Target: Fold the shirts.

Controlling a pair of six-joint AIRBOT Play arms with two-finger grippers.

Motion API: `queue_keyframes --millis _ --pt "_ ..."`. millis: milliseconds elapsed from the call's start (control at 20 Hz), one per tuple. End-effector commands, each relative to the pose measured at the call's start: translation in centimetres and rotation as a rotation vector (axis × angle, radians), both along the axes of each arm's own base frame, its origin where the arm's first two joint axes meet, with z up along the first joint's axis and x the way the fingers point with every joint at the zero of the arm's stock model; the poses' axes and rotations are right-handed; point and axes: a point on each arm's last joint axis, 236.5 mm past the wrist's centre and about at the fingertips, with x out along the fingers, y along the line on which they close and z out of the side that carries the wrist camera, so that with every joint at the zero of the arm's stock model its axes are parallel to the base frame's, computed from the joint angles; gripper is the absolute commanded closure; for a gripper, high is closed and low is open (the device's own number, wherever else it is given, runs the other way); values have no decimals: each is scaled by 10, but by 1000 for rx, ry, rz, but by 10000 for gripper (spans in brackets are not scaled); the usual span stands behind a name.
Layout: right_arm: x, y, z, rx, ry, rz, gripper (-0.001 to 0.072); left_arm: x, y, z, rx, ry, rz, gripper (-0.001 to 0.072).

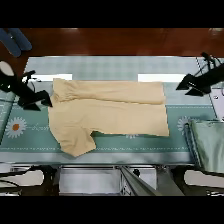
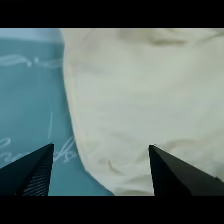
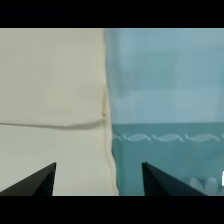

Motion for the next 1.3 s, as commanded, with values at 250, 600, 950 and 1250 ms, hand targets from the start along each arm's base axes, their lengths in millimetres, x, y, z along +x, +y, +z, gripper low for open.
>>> queue_keyframes --millis 250,600,950,1250 --pt "-103 72 -16 252 -200 -143 95 -114 -27 -31 -382 -63 422 8" --pt "-112 88 -20 317 -208 -163 95 -124 -58 -55 -425 -57 495 8" --pt "-101 43 -11 224 -240 -253 95 -133 -105 -60 -461 -54 294 9" --pt "-179 -19 -51 10 77 -354 95 -121 -103 -38 -493 -86 222 681"
